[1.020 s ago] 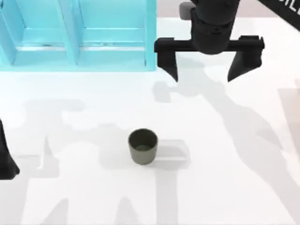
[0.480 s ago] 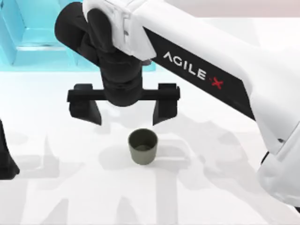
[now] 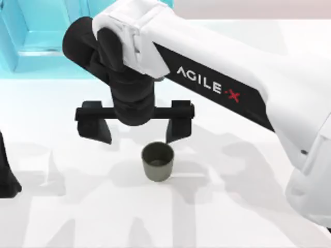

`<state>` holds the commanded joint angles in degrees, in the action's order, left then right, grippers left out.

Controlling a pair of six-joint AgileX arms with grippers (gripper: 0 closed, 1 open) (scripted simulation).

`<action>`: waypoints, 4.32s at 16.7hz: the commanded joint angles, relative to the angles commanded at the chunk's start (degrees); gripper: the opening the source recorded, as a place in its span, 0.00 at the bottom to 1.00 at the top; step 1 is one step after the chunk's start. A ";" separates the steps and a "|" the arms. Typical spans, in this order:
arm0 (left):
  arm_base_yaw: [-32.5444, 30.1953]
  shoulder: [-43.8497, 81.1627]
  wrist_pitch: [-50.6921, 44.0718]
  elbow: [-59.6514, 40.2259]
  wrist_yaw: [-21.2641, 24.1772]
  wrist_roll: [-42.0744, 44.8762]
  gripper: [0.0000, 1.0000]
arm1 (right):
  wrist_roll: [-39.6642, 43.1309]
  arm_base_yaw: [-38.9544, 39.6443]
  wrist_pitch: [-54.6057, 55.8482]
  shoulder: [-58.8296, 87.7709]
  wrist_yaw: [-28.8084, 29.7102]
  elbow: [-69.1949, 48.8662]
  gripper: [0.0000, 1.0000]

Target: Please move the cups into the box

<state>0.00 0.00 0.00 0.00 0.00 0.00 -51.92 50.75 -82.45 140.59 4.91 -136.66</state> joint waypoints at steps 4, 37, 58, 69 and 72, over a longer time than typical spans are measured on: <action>0.00 0.00 0.00 0.00 0.00 0.00 1.00 | 0.32 -0.32 11.77 -0.28 -0.03 12.19 1.00; 0.00 0.00 0.00 0.00 0.00 0.00 1.00 | 1.99 -1.97 15.40 -4.18 -0.12 19.65 0.00; 0.00 0.00 0.00 0.00 0.00 0.00 1.00 | 28.24 -28.03 7.37 -26.81 -2.53 34.04 0.00; 0.00 0.00 0.00 0.00 0.00 0.00 1.00 | 70.35 -70.13 4.70 -39.23 -7.58 44.68 0.00; 0.00 0.00 0.00 0.00 0.00 0.00 1.00 | 72.82 -72.59 4.72 -40.33 -7.64 45.70 0.00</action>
<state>0.00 0.00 0.00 0.00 0.00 0.00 20.90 -21.84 -77.74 100.26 -2.73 -90.96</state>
